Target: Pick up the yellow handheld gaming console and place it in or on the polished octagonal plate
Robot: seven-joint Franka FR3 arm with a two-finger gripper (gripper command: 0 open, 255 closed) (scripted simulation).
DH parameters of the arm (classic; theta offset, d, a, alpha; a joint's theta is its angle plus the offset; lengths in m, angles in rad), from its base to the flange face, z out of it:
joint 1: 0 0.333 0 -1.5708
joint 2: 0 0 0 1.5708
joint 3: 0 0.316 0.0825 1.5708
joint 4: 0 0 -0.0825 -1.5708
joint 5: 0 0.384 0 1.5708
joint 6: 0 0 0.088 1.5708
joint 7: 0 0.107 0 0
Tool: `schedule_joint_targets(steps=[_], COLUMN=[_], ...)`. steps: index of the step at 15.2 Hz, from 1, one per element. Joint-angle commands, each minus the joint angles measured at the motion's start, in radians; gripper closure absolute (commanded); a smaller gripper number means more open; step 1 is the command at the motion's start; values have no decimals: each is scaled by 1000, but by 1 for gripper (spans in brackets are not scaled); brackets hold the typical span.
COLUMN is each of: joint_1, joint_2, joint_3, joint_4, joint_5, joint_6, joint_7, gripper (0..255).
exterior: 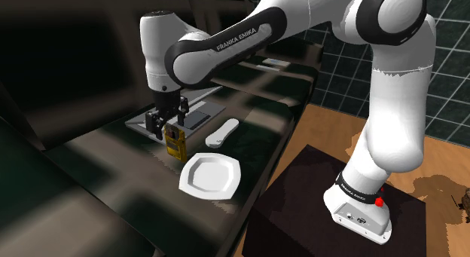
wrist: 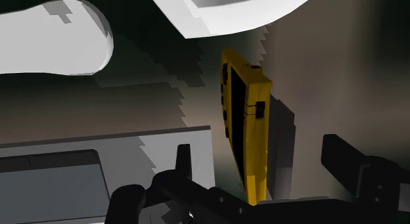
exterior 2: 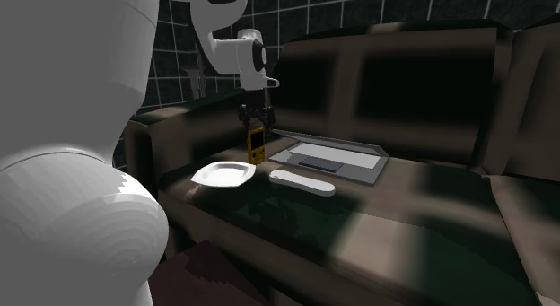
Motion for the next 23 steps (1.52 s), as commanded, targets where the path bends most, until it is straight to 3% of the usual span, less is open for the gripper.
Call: schedule_joint_targets(steps=[1, 5, 6, 15, 23], joint_1=[0, 0, 0, 0, -3], joint_2=[1, 1, 1, 1, -33], joint_3=[0, 0, 0, 0, 9], joint_4=[-1, -1, -1, -1, 63], joint_5=[-1, -1, -1, -1, 22], joint_6=[2, 2, 2, 2, -91], joint_7=[0, 0, 0, 0, -17], gripper=[0, 0, 255, 255, 255])
